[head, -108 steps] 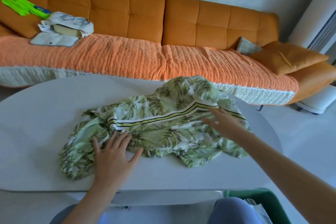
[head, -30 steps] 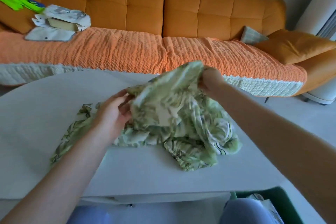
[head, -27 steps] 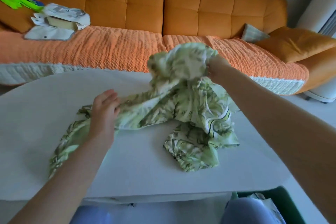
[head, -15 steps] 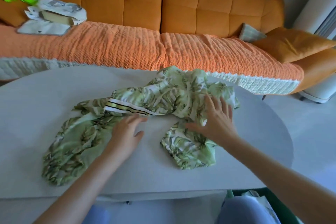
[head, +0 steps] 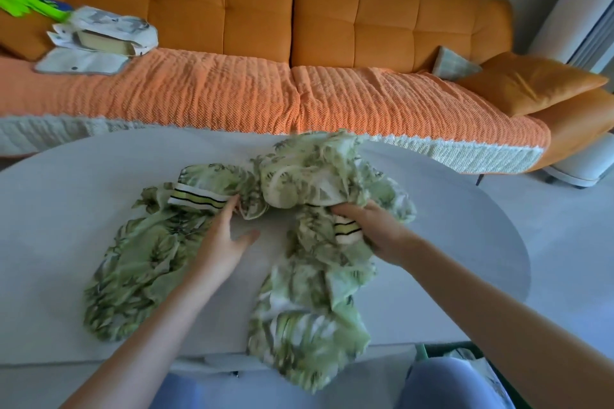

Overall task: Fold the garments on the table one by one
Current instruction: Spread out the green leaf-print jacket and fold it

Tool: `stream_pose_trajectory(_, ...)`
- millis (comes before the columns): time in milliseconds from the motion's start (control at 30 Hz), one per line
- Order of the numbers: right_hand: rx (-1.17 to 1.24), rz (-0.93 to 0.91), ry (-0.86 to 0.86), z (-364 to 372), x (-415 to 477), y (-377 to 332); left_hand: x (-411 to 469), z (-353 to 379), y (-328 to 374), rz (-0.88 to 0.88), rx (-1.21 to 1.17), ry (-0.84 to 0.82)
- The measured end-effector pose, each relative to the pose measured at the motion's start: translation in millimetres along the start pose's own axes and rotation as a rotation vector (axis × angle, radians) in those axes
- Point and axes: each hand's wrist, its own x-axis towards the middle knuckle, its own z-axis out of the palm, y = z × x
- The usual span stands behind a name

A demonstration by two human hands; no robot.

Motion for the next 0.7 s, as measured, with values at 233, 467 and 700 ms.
stream_pose_trajectory(233, -0.023, -0.029, 0.229, -35, 8, -30, 40, -13, -23, -0.021, 0.525, 0.151)
stream_pose_trajectory(467, -0.586, 0.076, 0.688, -70, 67, -9, 40, -9, -9, 0.214, 0.315, 0.339)
stream_pose_trajectory(700, -1.118, -0.749, 0.557, 20, 11, 46, 42, -7, -11, 0.279, 0.230, 0.376)
